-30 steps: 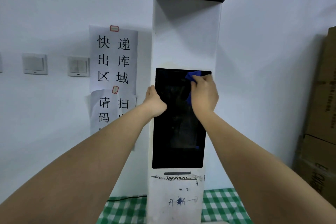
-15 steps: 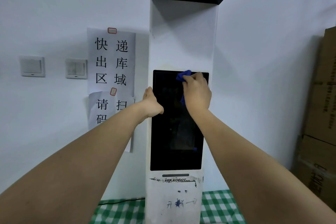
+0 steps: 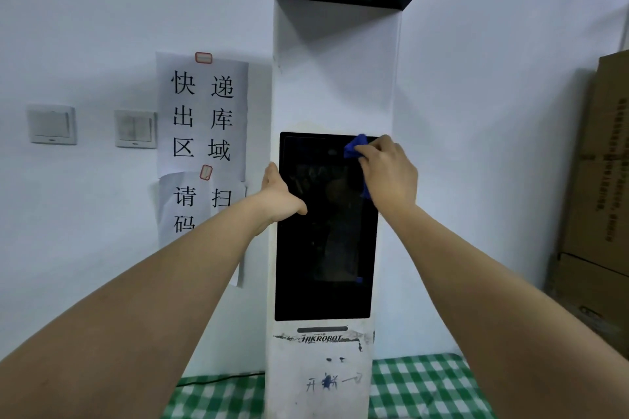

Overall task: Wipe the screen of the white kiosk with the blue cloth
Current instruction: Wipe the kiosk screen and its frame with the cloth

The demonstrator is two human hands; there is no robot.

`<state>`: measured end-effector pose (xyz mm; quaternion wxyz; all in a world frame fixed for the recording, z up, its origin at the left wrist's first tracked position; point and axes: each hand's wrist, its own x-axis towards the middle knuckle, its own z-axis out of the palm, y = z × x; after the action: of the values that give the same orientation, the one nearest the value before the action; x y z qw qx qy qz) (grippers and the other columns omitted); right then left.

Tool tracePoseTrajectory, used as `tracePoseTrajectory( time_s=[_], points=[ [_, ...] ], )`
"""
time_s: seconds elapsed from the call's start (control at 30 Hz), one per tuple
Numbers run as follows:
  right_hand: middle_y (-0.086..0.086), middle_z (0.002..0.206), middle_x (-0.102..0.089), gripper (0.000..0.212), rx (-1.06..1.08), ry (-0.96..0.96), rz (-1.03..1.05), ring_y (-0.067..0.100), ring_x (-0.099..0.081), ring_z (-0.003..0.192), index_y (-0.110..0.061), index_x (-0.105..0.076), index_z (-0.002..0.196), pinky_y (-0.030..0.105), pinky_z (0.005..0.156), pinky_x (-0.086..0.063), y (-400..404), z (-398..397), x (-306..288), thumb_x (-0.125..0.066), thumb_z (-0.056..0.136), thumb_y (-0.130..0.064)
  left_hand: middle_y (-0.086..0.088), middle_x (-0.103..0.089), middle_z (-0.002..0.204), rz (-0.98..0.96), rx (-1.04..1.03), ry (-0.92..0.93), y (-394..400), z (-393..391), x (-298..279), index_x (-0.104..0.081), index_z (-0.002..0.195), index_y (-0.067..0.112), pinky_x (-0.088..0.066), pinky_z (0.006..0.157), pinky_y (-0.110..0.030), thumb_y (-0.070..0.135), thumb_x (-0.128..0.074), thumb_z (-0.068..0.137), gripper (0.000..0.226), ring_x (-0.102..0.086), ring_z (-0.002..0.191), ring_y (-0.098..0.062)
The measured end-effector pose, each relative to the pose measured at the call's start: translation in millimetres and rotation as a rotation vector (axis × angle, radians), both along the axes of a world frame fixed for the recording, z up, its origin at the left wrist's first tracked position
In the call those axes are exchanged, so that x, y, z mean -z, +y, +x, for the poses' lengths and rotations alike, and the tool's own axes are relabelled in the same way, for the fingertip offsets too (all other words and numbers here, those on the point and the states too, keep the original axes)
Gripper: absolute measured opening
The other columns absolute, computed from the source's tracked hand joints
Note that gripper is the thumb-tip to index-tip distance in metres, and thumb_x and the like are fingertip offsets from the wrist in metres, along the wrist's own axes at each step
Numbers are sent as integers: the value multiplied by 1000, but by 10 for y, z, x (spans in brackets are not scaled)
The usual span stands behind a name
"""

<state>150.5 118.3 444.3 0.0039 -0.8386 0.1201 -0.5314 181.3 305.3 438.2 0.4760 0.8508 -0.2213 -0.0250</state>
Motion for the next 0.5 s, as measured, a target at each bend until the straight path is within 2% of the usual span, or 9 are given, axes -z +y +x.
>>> tracePoseTrajectory(
  time_s=[0.1,0.17,0.3,0.33,0.5],
  points=[
    [6,109,-55,30,36,-113,237,25,-53,95,-19,-64,116,32,65,-43,-60,-13,-62,-46,93,-12,-2,7,162,5,-2,5,16,10,13,18,151,21,-21,116,-37,4,-61,88,103,-12,148,-26],
    [6,108,-55,28,18,-129,274,24,-53,94,-17,-64,114,31,65,-42,58,25,-30,-46,94,-14,-2,7,162,6,1,5,17,8,16,18,151,21,-22,116,-37,4,-61,88,102,-12,148,-27],
    [5,110,-55,27,-18,44,-79,25,-51,99,-16,-63,117,31,59,-35,78,58,82,-51,92,-15,-2,8,162,25,-2,-4,19,7,11,18,151,20,-21,116,-37,5,-61,88,102,-11,148,-26],
    [5,111,-55,28,-5,50,-99,26,-51,100,-18,-63,118,32,59,-35,14,29,52,-51,92,-15,-3,7,162,32,-1,-4,23,4,5,18,151,20,-21,116,-38,5,-61,88,102,-11,148,-27],
    [6,111,-55,29,19,-117,275,25,-54,97,-20,-63,119,33,68,-44,-53,-21,-67,-46,95,-16,-3,4,162,42,-6,10,45,-5,-12,18,151,23,-24,114,-39,7,-60,89,101,-16,146,-29]
  ],
)
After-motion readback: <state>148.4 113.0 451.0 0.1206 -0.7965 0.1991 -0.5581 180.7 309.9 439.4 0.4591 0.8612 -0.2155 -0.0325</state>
